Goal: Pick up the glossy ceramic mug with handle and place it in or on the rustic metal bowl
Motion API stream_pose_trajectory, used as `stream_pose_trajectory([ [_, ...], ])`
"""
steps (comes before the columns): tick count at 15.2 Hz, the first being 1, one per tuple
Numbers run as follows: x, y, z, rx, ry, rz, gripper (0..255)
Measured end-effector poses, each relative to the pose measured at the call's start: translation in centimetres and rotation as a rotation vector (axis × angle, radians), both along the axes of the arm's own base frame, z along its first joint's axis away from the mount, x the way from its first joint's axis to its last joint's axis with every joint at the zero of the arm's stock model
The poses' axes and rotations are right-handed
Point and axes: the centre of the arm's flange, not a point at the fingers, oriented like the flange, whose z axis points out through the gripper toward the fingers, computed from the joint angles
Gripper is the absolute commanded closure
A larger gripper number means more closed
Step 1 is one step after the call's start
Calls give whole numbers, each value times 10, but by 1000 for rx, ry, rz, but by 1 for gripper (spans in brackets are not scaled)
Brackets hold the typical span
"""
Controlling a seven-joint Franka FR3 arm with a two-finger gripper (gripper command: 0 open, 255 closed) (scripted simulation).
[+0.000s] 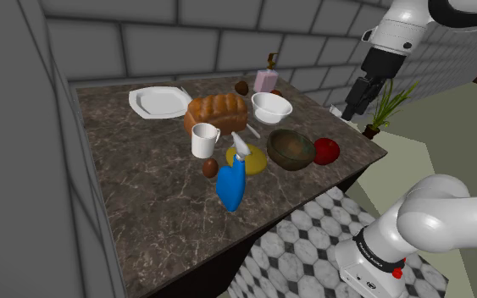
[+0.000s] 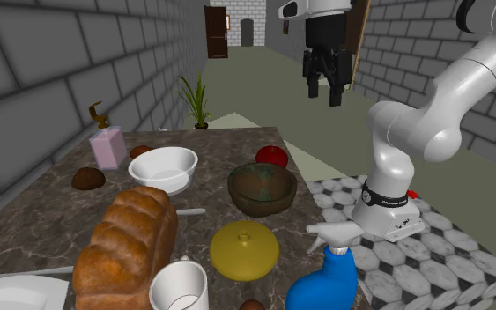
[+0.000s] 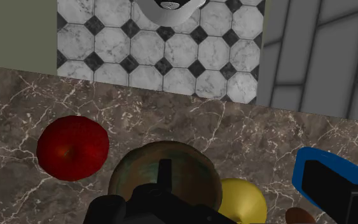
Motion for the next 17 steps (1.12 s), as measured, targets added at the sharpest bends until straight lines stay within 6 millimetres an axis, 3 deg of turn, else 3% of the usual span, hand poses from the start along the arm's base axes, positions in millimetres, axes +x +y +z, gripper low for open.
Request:
stream_pose_trajectory([
  [2,5,4,-2,-2,-1,0,0],
  [6,34,31,-21,-16,-5,1,0],
  [17,132,126,-81,-57,-21,4,0],
])
